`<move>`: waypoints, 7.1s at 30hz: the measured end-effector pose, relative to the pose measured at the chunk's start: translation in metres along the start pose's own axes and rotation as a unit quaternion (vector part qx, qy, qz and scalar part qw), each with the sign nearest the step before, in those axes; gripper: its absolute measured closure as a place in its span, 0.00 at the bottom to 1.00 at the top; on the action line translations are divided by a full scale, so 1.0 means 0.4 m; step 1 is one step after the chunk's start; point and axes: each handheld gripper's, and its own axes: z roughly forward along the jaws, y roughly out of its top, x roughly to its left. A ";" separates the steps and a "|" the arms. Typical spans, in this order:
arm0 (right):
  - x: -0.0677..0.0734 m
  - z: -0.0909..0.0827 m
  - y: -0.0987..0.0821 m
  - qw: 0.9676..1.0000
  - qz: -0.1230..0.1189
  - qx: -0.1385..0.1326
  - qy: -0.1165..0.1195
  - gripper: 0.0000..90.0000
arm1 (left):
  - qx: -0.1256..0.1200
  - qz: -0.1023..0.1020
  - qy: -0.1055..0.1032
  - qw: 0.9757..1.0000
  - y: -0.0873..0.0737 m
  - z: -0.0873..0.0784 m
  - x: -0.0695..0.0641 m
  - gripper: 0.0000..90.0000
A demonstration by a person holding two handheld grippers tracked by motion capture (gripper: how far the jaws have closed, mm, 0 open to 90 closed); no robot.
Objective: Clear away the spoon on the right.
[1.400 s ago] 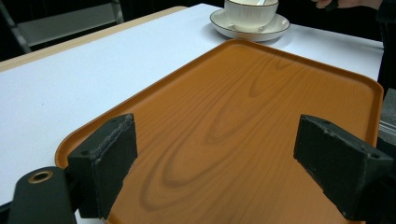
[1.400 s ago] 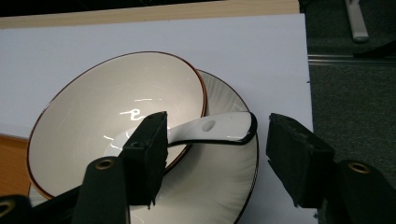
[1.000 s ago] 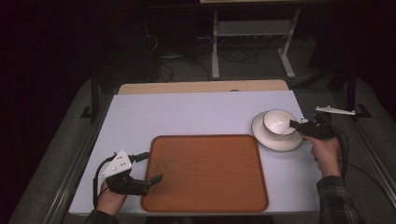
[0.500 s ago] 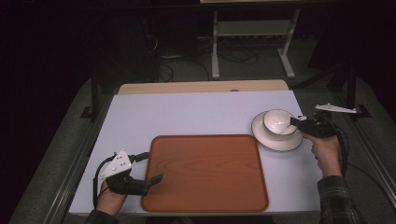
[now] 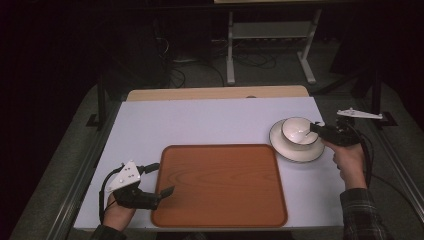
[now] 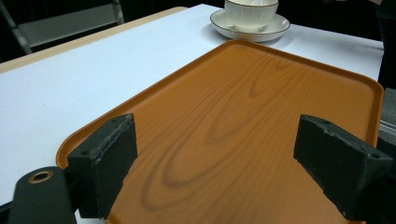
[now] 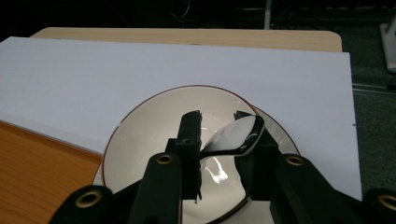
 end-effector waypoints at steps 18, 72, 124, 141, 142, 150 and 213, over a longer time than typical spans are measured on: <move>0.020 -0.015 0.017 1.000 -0.019 -0.018 0.002 0.91 | 0.000 0.000 0.002 1.000 0.000 -0.002 0.001 0.14; 0.192 -0.118 0.082 0.988 -0.110 -0.056 0.096 0.93 | -0.002 0.002 0.004 1.000 0.000 -0.006 0.003 0.14; 0.430 0.002 -0.056 0.953 -0.214 0.081 0.196 0.92 | -0.002 0.002 0.004 1.000 0.000 -0.008 0.002 0.14; 0.484 0.088 -0.071 0.941 -0.237 0.104 0.218 0.92 | -0.002 0.002 0.004 1.000 0.000 -0.008 0.002 0.14; 0.486 0.095 -0.072 0.940 -0.238 0.108 0.218 0.92 | -0.002 0.001 0.004 1.000 0.000 -0.008 0.002 0.14; 0.513 0.144 -0.096 0.925 -0.257 0.156 0.230 0.92 | -0.002 0.001 0.004 1.000 0.000 -0.008 0.003 0.14; 0.483 0.068 -0.126 0.941 -0.255 0.084 0.207 0.15 | 0.003 0.005 -0.002 1.000 0.002 0.003 0.003 0.14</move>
